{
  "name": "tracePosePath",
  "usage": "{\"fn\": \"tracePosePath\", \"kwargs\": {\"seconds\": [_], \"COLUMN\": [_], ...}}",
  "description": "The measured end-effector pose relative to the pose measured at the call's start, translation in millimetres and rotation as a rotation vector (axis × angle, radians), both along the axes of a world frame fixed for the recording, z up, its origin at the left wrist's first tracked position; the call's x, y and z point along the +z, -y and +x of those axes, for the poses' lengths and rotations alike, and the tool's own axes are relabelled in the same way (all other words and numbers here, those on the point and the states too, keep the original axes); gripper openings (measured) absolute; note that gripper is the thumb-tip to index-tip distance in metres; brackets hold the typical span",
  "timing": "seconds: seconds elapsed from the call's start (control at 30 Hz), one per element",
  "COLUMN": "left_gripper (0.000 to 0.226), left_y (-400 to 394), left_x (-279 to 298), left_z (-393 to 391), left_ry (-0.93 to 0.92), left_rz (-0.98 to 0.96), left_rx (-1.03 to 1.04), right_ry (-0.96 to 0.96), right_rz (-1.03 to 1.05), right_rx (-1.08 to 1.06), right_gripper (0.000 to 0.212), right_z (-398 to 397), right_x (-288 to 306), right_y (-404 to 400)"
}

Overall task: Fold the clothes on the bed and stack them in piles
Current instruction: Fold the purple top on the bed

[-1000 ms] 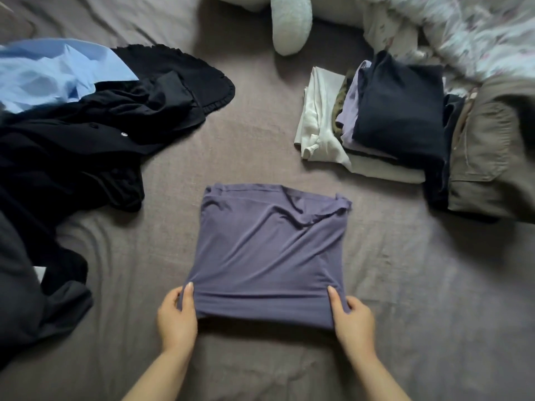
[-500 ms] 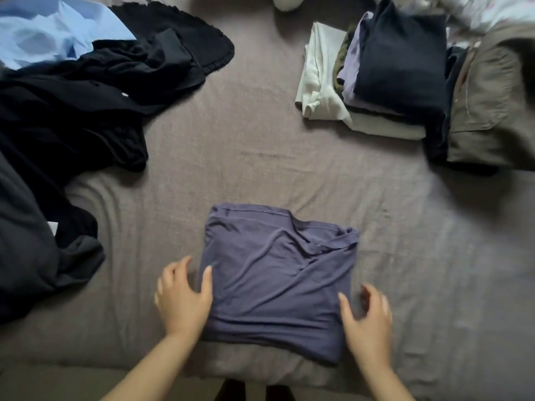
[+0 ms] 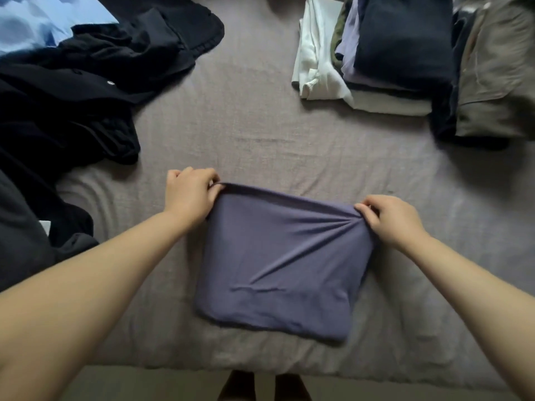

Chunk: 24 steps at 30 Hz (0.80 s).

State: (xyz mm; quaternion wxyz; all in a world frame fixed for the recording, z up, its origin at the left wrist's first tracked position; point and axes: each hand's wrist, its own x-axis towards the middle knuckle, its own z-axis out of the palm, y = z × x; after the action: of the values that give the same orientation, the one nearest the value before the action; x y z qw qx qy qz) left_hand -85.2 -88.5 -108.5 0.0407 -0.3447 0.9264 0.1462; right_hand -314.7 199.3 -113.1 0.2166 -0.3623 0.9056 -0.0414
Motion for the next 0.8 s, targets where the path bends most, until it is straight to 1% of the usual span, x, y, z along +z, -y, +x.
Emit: {"fn": "tracePosePath", "kwargs": {"seconds": [0.03,0.1,0.13,0.2,0.27,0.3,0.33,0.37,0.4,0.43,0.5,0.53,0.6,0.63,0.7,0.73,0.8], "left_gripper": [0.019,0.024,0.026,0.033,0.046,0.050,0.051,0.053,0.055,0.058,0.060,0.058,0.051,0.045,0.035,0.033,0.032], "left_y": [1.4,-0.5,-3.6,-16.9,-40.3,-55.0,-72.2,-90.3,-108.7,-125.5,-149.3,-155.7,-159.2,-158.3,-152.7,-148.2,-138.8], "left_x": [-1.9,-8.6,-12.6,-19.2,-22.1,-21.7,-21.6,-20.9,-19.4,-18.9,-23.0,-26.6,-30.2,-28.1,-21.1,-19.7,-21.6], "left_z": [-1.4,-3.2,-3.8,-1.3,8.8,16.0,24.7,34.0,44.5,56.3,81.5,91.9,103.7,105.7,107.5,109.9,120.5], "left_ry": [-0.016,0.037,0.041,-0.036,-0.150,-0.179,-0.179,-0.140,-0.082,-0.024,0.057,0.062,-0.025,-0.070,-0.100,-0.123,-0.166], "left_rz": [0.005,0.081,0.137,0.235,0.266,0.273,0.284,0.301,0.322,0.343,0.410,0.472,0.630,0.704,0.721,0.703,0.691], "left_rx": [0.045,0.111,0.177,0.372,0.587,0.698,0.801,0.886,0.943,0.968,0.950,0.925,0.889,0.869,0.809,0.800,0.846], "right_ry": [-0.011,-0.030,-0.041,-0.058,-0.053,-0.031,0.009,0.062,0.120,0.183,0.332,0.416,0.570,0.612,0.657,0.680,0.755], "right_rz": [-0.025,-0.067,-0.074,-0.124,-0.261,-0.321,-0.351,-0.349,-0.306,-0.238,-0.119,-0.105,-0.157,-0.186,-0.245,-0.272,-0.275], "right_rx": [-0.039,-0.143,-0.218,-0.379,-0.580,-0.713,-0.853,-0.977,-1.063,-1.104,-1.105,-1.105,-1.110,-1.087,-1.050,-1.058,-1.129], "right_gripper": [0.025,0.027,0.028,0.030,0.042,0.047,0.050,0.053,0.053,0.054,0.058,0.060,0.059,0.050,0.029,0.023,0.018], "right_z": [-0.3,2.7,5.0,14.1,32.9,47.7,66.4,87.5,111.2,133.2,165.2,174.0,178.0,177.0,174.7,174.3,173.9], "right_x": [-1.6,-7.0,-10.0,-15.5,-18.7,-20.5,-20.7,-20.3,-20.0,-17.5,-13.9,-13.3,-15.5,-14.3,-10.1,-9.1,-7.4], "right_y": [3.0,11.2,15.6,21.3,20.3,15.6,8.5,-0.1,-9.6,-18.8,-33.3,-36.6,-36.9,-35.0,-33.3,-36.6,-51.1]}}
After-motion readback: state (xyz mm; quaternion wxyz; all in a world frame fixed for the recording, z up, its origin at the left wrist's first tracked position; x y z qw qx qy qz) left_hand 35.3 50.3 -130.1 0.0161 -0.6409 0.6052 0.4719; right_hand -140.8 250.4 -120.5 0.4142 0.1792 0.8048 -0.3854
